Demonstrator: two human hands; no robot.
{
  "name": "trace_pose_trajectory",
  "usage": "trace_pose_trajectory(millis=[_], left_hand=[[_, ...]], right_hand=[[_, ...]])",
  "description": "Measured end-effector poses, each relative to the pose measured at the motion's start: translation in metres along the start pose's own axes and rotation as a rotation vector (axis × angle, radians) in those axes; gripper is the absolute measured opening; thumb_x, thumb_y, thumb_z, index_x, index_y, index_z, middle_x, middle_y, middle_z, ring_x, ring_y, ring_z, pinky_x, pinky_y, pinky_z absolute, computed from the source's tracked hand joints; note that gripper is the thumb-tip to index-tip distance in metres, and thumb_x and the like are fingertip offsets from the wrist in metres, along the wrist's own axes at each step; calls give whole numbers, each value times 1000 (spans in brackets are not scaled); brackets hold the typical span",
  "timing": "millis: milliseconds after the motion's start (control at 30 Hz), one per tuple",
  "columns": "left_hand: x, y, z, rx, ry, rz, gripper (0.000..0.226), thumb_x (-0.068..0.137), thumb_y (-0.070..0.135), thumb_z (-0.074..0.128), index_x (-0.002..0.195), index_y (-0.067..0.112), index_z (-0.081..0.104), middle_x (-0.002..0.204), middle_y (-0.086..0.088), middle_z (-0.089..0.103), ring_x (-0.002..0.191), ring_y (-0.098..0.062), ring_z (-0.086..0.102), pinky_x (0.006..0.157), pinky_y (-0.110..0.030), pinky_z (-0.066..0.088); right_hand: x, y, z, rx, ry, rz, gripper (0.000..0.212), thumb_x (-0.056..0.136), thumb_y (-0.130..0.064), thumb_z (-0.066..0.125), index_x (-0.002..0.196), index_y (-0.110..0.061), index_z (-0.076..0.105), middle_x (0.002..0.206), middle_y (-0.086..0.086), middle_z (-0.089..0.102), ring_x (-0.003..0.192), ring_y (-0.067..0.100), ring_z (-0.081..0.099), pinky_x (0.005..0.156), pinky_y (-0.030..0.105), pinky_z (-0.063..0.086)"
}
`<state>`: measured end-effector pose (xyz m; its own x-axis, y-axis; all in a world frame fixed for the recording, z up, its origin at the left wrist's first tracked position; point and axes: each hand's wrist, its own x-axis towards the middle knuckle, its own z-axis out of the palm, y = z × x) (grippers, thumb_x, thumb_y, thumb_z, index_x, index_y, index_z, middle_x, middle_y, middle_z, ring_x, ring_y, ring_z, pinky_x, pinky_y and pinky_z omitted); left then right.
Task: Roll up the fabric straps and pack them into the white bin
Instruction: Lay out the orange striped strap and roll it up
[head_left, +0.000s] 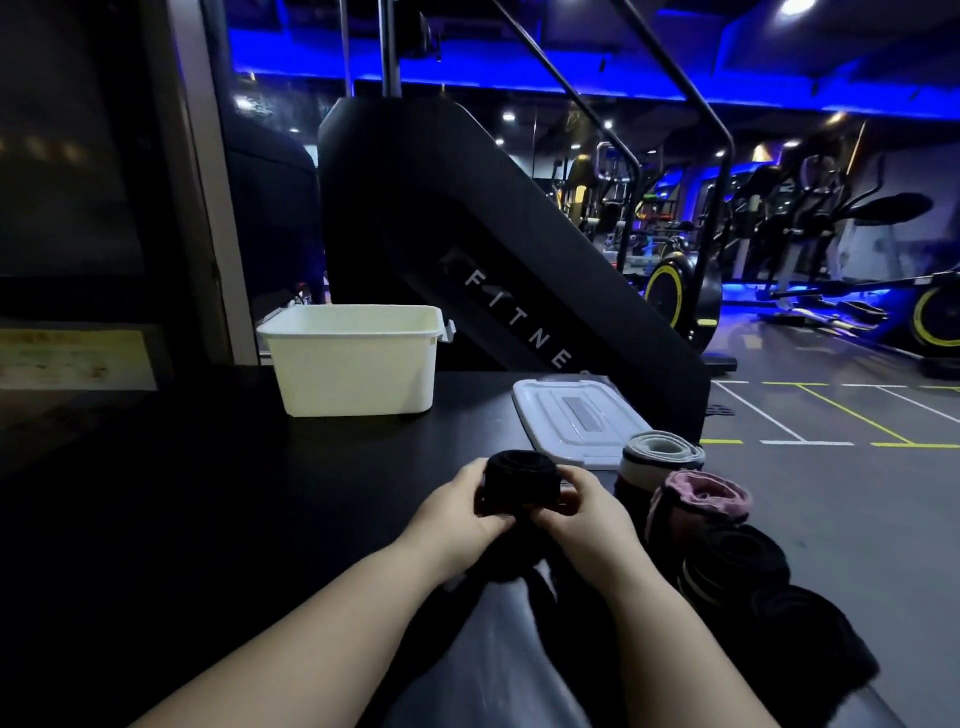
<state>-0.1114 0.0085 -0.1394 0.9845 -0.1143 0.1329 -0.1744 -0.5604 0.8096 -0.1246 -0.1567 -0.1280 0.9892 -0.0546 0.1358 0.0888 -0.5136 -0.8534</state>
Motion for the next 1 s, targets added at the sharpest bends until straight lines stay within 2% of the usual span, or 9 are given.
trace_pose_trajectory(millis=[100, 200, 333, 400, 500, 600, 867, 1000], left_hand=[[13, 7, 11, 47, -10, -6, 58, 87, 19, 65, 136, 37, 40, 114, 11, 62, 110, -11, 60, 95, -24, 45], [23, 10, 22, 32, -27, -12, 63, 86, 16, 64, 137, 41, 37, 115, 8, 65, 108, -11, 61, 95, -25, 47], [34, 10, 30, 4, -47, 1, 69, 84, 10, 62, 140, 43, 36, 114, 4, 67, 106, -12, 63, 96, -29, 50], [38, 10, 32, 7, -53, 17, 70, 85, 9, 61, 141, 42, 35, 115, 3, 67, 107, -13, 63, 96, -28, 49], [41, 8, 33, 28, -59, 28, 66, 85, 7, 61, 142, 33, 41, 117, 3, 67, 108, -12, 62, 92, -18, 46], [42, 8, 35, 40, -88, 41, 60, 84, 8, 63, 139, 27, 46, 116, 2, 66, 108, -13, 62, 93, -21, 46], [52, 21, 48, 25, -84, 71, 58, 84, 6, 56, 136, 30, 47, 109, 7, 63, 99, -10, 59, 83, -17, 42], [56, 18, 52, -20, -59, 65, 59, 82, 5, 56, 134, 32, 49, 116, 7, 65, 107, -10, 61, 87, -16, 43]], right_hand=[[5, 5, -1, 29, 66, 61, 37, 82, -19, 67, 115, -34, 59, 96, -13, 67, 95, 8, 63, 83, 23, 47], [11, 10, -3, 52, 110, 82, 22, 82, -21, 62, 102, -29, 66, 87, -12, 70, 85, 6, 64, 68, 21, 46], [20, 16, -5, 149, 169, 83, 9, 82, -25, 68, 91, -22, 70, 83, -6, 73, 85, 12, 68, 80, 33, 54], [24, 18, -5, 145, 192, 79, 3, 84, -24, 68, 87, -23, 69, 83, -6, 73, 86, 13, 68, 80, 33, 53], [27, 20, -4, 143, 205, 76, 6, 85, -24, 67, 91, -26, 68, 87, -7, 72, 88, 13, 67, 79, 31, 51], [27, 21, -4, 143, 232, 77, 8, 88, -24, 65, 95, -25, 68, 92, -5, 71, 89, 14, 65, 74, 28, 45], [34, 24, -3, 61, 324, 110, 22, 93, -26, 58, 111, -17, 66, 94, -1, 67, 88, 18, 58, 71, 25, 35], [38, 25, -1, 38, 354, 117, 26, 93, -26, 57, 116, -16, 64, 107, 6, 69, 102, 26, 61, 75, 25, 34]])
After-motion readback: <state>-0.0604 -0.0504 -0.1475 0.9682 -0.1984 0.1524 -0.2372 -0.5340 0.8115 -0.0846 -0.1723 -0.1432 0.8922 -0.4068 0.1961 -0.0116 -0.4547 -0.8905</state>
